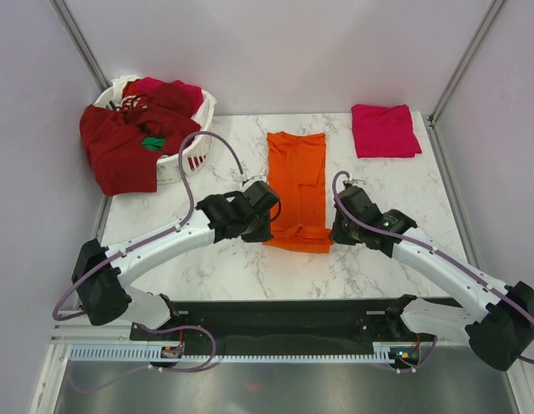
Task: Fold and stack the t-shirts
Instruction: Fold the tshirt
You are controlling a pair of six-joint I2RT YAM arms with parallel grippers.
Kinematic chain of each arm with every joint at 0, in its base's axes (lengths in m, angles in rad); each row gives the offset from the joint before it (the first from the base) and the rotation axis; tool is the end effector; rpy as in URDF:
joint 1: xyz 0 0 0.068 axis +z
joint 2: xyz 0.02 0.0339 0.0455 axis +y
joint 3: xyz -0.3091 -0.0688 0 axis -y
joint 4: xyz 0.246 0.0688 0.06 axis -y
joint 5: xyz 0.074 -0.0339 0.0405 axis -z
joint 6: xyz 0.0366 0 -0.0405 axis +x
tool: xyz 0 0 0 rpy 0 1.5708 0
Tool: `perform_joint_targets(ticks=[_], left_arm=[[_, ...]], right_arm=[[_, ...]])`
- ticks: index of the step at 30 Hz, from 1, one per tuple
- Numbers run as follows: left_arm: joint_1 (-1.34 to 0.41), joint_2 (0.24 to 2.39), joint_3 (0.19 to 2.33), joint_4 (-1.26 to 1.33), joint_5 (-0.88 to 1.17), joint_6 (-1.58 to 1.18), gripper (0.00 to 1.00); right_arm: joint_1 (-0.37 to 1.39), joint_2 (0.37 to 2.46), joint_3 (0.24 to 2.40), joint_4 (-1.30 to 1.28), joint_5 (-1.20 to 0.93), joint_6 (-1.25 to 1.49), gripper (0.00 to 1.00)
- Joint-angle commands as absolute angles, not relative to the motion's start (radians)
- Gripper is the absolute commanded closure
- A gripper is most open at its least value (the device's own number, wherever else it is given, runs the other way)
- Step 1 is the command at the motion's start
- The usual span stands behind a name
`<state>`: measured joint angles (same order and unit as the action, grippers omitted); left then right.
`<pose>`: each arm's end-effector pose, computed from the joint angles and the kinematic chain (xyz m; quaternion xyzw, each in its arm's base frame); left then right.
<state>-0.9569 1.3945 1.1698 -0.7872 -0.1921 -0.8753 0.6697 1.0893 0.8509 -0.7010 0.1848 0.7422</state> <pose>0.1654 -0.2226 0.3283 0.0126 0.9571 -0.1617 0.2403 0.1570 0.1158 0.2989 0.0629 0.9449 0.1338 0.2922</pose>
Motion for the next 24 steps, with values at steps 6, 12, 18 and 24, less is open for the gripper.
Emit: perform_joint_targets(ticks=[6, 12, 18, 24], left_arm=[[-0.83, 1.584, 1.374, -0.808, -0.177, -0.657, 0.92], [-0.767, 1.702, 1.485, -0.808, -0.158, -0.595, 0.92], [-0.721, 1.801, 1.575, -0.808, -0.138, -0.551, 0.93], [-0.681, 1.876, 1.628, -0.81, -0.117, -0.529, 0.93]], right_arm=[[0.559, 1.239, 0.995, -0.655, 0.173, 0.578, 1.0], [0.483, 1.374, 1.078, -0.617, 0.135, 0.523, 1.0], [0.446, 1.501, 1.164, -0.589, 0.112, 0.497, 1.0], [0.423, 1.606, 1.224, -0.565, 0.091, 0.497, 1.0]])
